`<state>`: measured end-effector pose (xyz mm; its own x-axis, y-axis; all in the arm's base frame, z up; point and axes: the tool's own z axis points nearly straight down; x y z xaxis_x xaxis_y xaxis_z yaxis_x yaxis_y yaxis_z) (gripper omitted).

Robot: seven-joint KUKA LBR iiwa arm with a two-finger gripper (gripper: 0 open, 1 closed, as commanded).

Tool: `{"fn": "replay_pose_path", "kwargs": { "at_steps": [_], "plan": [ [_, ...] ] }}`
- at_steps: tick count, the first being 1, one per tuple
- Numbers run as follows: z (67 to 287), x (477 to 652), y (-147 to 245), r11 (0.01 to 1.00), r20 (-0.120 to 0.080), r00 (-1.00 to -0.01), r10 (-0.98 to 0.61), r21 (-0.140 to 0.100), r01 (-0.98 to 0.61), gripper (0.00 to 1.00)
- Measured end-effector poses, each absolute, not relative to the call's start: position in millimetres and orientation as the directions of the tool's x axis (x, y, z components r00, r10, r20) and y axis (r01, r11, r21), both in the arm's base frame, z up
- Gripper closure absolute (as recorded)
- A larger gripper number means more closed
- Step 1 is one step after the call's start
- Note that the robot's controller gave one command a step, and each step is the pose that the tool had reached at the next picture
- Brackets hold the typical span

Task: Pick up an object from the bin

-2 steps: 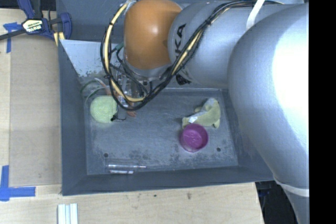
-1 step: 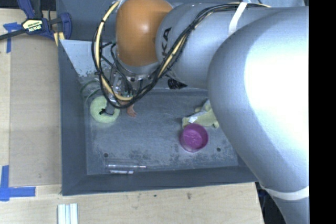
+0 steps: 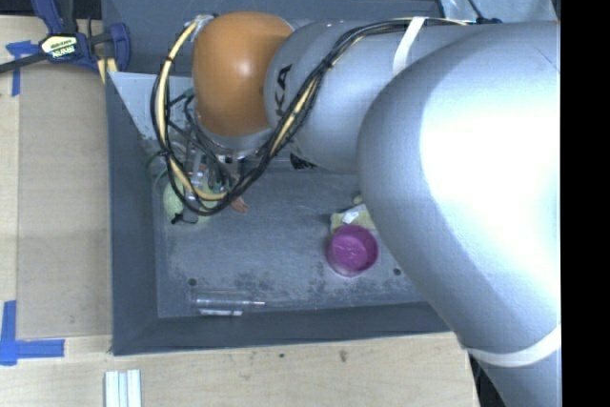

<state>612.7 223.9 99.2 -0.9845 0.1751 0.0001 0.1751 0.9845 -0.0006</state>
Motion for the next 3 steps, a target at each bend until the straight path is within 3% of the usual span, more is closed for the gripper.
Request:
{"fn": "replay_pose_path", "kwargs": {
  "at_steps": [1,2,3],
  "plan": [
    [78.3,605.1,225.0,0.875,-0.001,-0.875,0.484,0.003,0.484,0.0],
    [71.9,616.5,218.4,0.973,-0.004,-0.973,0.232,-0.002,0.232,1.0],
    [71.9,616.5,218.4,0.973,-0.004,-0.973,0.232,-0.002,0.232,1.0]
  ]
}}
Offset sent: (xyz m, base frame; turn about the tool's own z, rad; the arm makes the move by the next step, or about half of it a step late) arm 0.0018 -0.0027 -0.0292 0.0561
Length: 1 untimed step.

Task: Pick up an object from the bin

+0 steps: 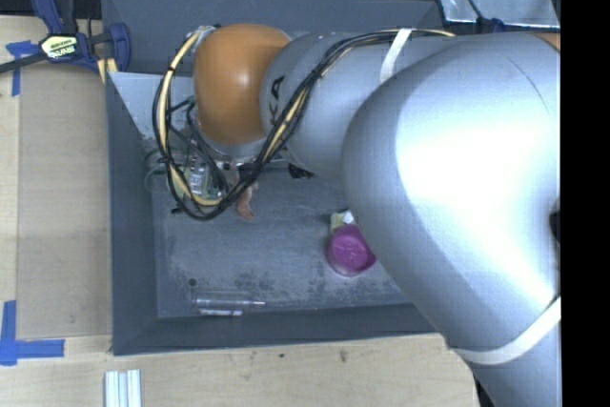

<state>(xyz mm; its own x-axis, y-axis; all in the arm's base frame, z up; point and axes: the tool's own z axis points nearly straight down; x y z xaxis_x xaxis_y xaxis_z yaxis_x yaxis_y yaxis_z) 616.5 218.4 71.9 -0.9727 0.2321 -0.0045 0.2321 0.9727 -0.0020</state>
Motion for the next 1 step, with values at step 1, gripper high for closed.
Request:
{"fn": "replay_pose_path", "kwargs": {
  "at_steps": [1],
  "plan": [
    [75.8,615.3,218.0,0.973,-0.002,-0.973,0.232,-0.003,0.232,1.0]
  ]
}}
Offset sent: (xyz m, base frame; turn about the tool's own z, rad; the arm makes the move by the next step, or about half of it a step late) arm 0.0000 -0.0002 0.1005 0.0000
